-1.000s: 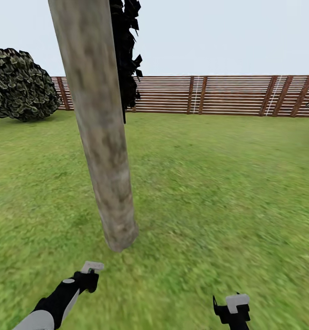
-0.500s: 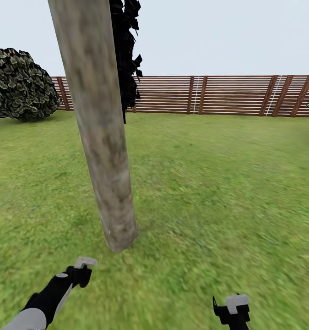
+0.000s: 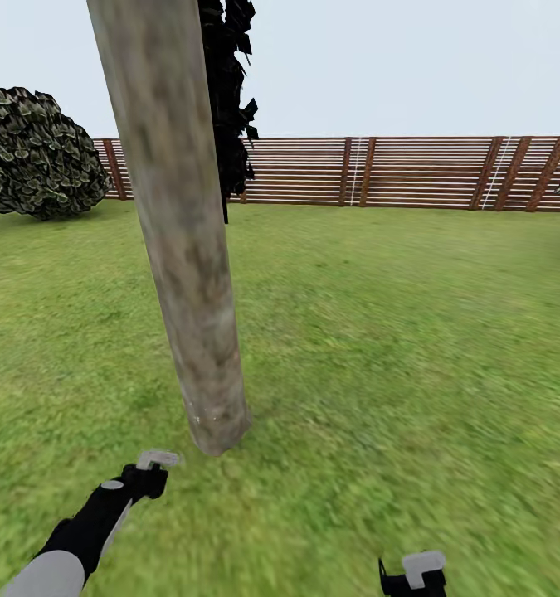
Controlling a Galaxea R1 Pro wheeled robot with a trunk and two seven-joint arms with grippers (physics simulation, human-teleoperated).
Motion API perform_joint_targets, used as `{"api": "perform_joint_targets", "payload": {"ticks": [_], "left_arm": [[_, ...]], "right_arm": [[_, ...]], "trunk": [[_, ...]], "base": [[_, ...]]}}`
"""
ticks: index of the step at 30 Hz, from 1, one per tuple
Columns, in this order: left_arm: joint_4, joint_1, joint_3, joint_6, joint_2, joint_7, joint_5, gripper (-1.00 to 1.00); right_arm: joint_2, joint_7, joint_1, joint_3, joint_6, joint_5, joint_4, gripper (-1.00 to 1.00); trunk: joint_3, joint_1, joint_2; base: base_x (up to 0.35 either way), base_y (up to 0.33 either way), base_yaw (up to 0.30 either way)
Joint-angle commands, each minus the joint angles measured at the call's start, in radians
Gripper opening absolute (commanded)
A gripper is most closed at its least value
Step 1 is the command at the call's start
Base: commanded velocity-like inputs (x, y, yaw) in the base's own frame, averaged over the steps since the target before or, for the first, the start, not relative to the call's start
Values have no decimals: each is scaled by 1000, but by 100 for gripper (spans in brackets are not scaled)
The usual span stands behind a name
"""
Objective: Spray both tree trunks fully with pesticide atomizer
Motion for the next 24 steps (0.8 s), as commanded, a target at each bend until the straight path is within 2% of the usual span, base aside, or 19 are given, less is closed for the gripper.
{"api": "perform_joint_targets", "payload": {"ticks": [1, 2, 4, 8, 10, 11, 14, 15, 18, 21, 24], "left_arm": [[-3, -3, 0, 4, -25, -10, -13, -100], [-4, -6, -14, 4, -57, -10, -14, -100], [-15, -8, -26, 7, -78, -11, -13, -100], [-85, -7, -23, 38, -65, -12, -9, -100], [-136, 0, -28, 95, -54, -25, -11, -100], [-146, -2, -49, 111, -73, -39, -14, -100], [-151, -7, -101, 119, -102, -40, -10, -100], [-152, -8, -108, 126, -106, -40, -9, -100], [-152, -7, -109, 133, -94, -40, -8, -100], [-150, -3, -96, 133, -15, -41, -5, -100], [-152, 1, -96, 133, -2, -40, -2, -100]], "right_arm": [[2, -7, -1, -4, -2, 11, 5, 100], [5, -7, -1, -4, -1, 11, 6, 100], [7, -7, -1, -4, 0, 11, 7, 100], [7, -8, -1, -4, 1, 11, 7, 100], [9, -7, -1, -4, 1, 11, 7, 100], [10, -8, -1, -4, 1, 11, 9, 100], [10, -8, 0, -5, 1, 11, 8, 100], [10, -8, 0, -6, 1, 11, 8, 100], [10, -9, 0, -6, 1, 11, 8, 100], [10, -9, 1, -6, 1, 11, 9, 100], [10, -9, 1, -6, 1, 11, 9, 100]], "trunk": [[-1, 0, 0], [-1, 0, 0], [-1, 0, 0], [-1, 0, 0], [-1, 0, 0], [-1, 0, 0], [-1, 0, 0], [-1, 0, 0], [-1, 0, 0], [-1, 0, 0], [-1, 0, 0]], "base": [[0, 0, 0], [0, 0, 0], [0, 0, 0], [0, 0, 0], [0, 0, 0], [0, 0, 0], [0, 0, 0], [0, 0, 0], [0, 0, 0], [0, 0, 0], [0, 0, 0]]}}
